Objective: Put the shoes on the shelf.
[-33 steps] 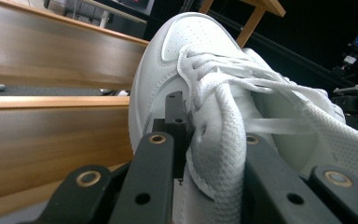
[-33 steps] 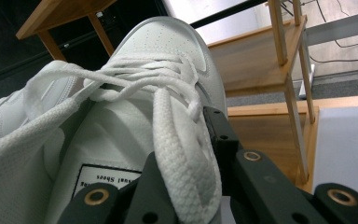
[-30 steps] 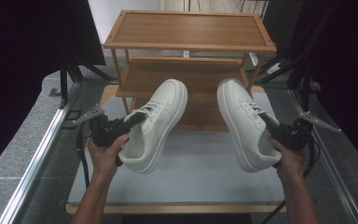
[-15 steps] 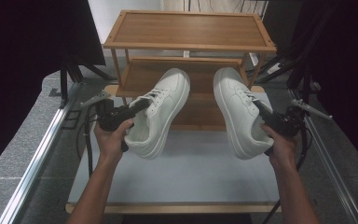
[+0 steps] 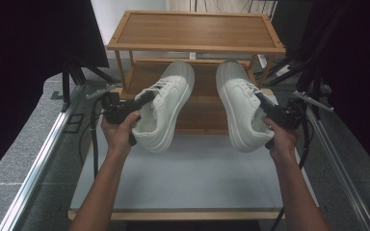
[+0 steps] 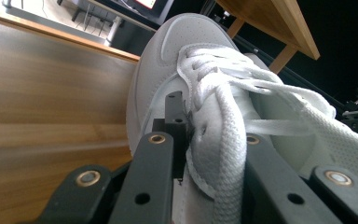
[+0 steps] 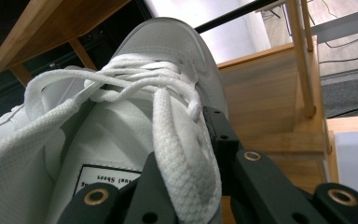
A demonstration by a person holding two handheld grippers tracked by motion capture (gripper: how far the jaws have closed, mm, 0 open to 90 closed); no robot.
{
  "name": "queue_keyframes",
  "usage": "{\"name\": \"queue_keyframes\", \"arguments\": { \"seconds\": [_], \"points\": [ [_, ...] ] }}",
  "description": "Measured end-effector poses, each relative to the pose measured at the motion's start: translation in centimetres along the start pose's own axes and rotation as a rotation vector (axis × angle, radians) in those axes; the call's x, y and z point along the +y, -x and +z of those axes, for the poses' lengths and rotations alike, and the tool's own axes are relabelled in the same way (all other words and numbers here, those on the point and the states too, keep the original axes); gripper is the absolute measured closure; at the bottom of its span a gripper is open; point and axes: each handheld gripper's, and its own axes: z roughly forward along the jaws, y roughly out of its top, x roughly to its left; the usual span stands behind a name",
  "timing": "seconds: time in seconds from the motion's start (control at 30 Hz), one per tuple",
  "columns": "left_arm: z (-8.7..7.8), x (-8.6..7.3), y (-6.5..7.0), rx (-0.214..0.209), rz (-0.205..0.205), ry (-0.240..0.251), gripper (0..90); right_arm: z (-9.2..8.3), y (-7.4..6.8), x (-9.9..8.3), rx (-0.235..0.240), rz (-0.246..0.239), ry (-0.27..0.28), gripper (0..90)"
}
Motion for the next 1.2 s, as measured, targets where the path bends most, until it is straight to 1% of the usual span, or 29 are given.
{"name": "queue_keyframes", "arguments": {
  "seconds": [0.07, 0.1, 0.13, 0.17, 0.27, 0.3, 0.43, 0.53, 0.57, 0.6, 0.63, 0.73, 0.77, 0.8, 0.87, 0.93, 0.97, 1.03, 1.13, 1.2],
  "points": [
    [0.4, 0.2, 0.0, 0.006, -0.001, 0.0, 82.2, 0.5, -0.2, 0.2, -0.004, 0.0, -0.004, 84.0],
    [0.6, 0.3, 0.1, 0.008, 0.002, -0.001, 82.2, 1.0, -0.3, 0.3, -0.012, 0.0, 0.0, 84.0],
    [0.8, 0.4, 0.1, 0.011, 0.006, -0.002, 82.2, 1.0, -0.3, 0.3, -0.012, 0.0, 0.0, 84.0],
    [1.0, 0.5, 0.1, 0.015, 0.009, -0.003, 82.2, 1.5, -0.4, 0.4, -0.023, -0.001, -0.003, 84.0],
    [1.5, 0.8, 0.0, 0.022, 0.009, -0.004, 82.2, 1.9, -0.6, 0.6, -0.033, 0.001, -0.002, 83.9],
    [1.8, 0.9, 0.0, 0.025, 0.008, -0.003, 82.2, 2.5, -0.8, 0.7, -0.044, 0.007, 0.002, 83.9],
    [2.4, 1.1, -0.1, 0.035, 0.012, -0.004, 82.2, 3.1, -1.0, 0.9, -0.046, 0.016, -0.003, 83.9],
    [2.8, 1.3, -0.2, 0.034, -0.001, -0.004, 82.2, 3.7, -1.2, 1.2, -0.053, 0.014, -0.003, 83.9],
    [2.9, 1.4, -0.3, 0.034, -0.004, -0.005, 82.2, 4.1, -1.4, 1.4, -0.062, 0.01, -0.001, 83.8],
    [3.0, 1.5, -0.4, 0.036, -0.006, -0.001, 82.2, 4.1, -1.4, 1.4, -0.062, 0.01, -0.001, 83.8],
    [3.2, 1.6, -0.4, 0.045, -0.007, 0.001, 82.1, 4.4, -1.5, 1.6, -0.069, 0.02, -0.005, 83.9],
    [3.5, 1.8, -0.4, 0.05, -0.009, -0.004, 82.1, 4.8, -1.5, 1.8, -0.074, 0.016, -0.001, 83.8],
    [3.7, 1.9, -0.4, 0.052, -0.008, -0.007, 82.1, 4.9, -1.6, 1.9, -0.077, 0.025, -0.006, 83.8],
    [3.9, 2.0, -0.4, 0.058, -0.006, -0.01, 82.1, 5.0, -1.6, 2.0, -0.083, 0.013, -0.004, 83.8],
    [4.2, 2.2, -0.3, 0.059, -0.002, -0.009, 82.1, 5.3, -1.7, 2.2, -0.091, 0.013, -0.008, 83.8],
    [4.6, 2.4, -0.2, 0.064, -0.006, 0.0, 82.1, 5.7, -1.8, 2.4, -0.094, 0.008, -0.013, 83.8],
    [4.7, 2.5, -0.2, 0.063, -0.005, -0.001, 82.1, 5.9, -1.7, 2.4, -0.095, -0.004, -0.011, 83.8],
    [5.1, 2.7, -0.1, 0.066, -0.006, 0.003, 82.1, 6.4, -1.9, 2.7, -0.1, -0.012, -0.017, 83.7],
    [5.7, 2.9, 0.0, 0.067, -0.014, 0.009, 82.1, 6.8, -2.1, 2.8, -0.107, -0.02, -0.02, 83.7],
    [6.0, 3.1, 0.0, 0.074, -0.013, 0.007, 82.1, 7.0, -2.1, 2.8, -0.109, -0.022, -0.019, 83.6]
  ]
}}
